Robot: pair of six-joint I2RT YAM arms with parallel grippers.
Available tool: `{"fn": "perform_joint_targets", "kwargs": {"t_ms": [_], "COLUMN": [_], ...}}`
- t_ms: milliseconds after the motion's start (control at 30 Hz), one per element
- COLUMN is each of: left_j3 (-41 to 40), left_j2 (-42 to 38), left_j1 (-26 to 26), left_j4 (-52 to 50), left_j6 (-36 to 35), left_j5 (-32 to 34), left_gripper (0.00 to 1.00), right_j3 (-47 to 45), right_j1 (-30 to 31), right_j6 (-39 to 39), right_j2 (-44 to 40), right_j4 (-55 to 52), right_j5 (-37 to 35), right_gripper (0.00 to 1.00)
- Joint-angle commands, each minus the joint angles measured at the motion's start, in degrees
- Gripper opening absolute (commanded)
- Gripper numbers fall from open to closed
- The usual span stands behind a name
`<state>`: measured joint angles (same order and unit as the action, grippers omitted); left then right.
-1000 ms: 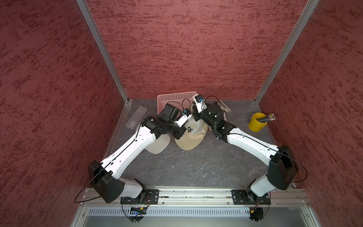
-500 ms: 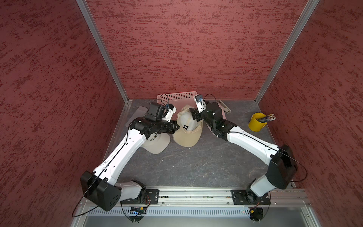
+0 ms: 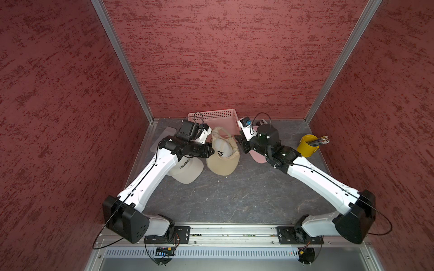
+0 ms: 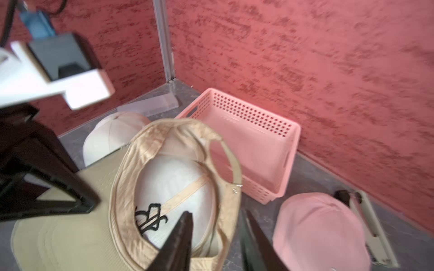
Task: Turn the baseball cap inside out
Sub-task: Turn over the baseball cap.
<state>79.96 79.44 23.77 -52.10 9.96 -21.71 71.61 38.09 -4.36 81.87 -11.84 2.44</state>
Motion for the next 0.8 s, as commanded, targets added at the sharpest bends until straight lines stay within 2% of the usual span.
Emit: {"fn": "perform_joint_targets", "kwargs": {"t_ms": [0, 100, 200, 300, 367, 467, 567, 633, 767], "left_j3": [4.17, 6.81, 8.23, 8.67, 8.83, 8.24, 8.02, 8.00, 8.41], "left_j2": [0.94, 2.03, 2.18, 1.75, 1.86, 2.13, 2.77, 2.92, 2.88], "left_j1": [1.77, 4.60, 5.91, 5.27, 4.48, 3.40, 3.52, 4.68, 8.00], "left_j4": [-1.50, -3.97, -4.90, -4.04, -3.36, -2.22, -3.11, -4.17, -8.86], "left_j6": [-3.01, -4.35, -4.43, -3.27, -2.01, -0.22, -0.90, -2.99, -12.01], "left_j5": [0.82, 1.42, 2.49, 2.58, 1.77, 0.93, 0.04, -0.05, 7.94], "left_gripper": [0.00, 0.00, 0.00, 0.00, 0.00, 0.00, 0.00, 0.00, 0.00], "right_j3": [-1.98, 0.87, 4.22, 3.31, 2.20, 0.34, -1.98, -1.87, 0.42], "right_j1": [-0.29, -0.30, -0.14, 0.94, 2.08, 2.68, 2.44, 1.93, -0.07], "right_j6": [3.53, 3.74, 3.84, 4.63, 5.59, 8.27, 8.57, 8.47, 6.85], "right_j2": [5.97, 11.63, 17.51, 21.22, 22.32, 21.31, 16.99, 14.35, 8.37], "right_j4": [2.32, 4.27, 4.44, 9.47, 12.92, 17.28, 19.38, 17.95, 9.72], "right_j5": [6.44, 8.42, 15.01, 22.81, 25.39, 26.34, 25.26, 23.99, 20.22], "right_gripper": [0.31, 0.33, 0.34, 0.35, 0.38, 0.46, 0.63, 0.70, 0.76]}}
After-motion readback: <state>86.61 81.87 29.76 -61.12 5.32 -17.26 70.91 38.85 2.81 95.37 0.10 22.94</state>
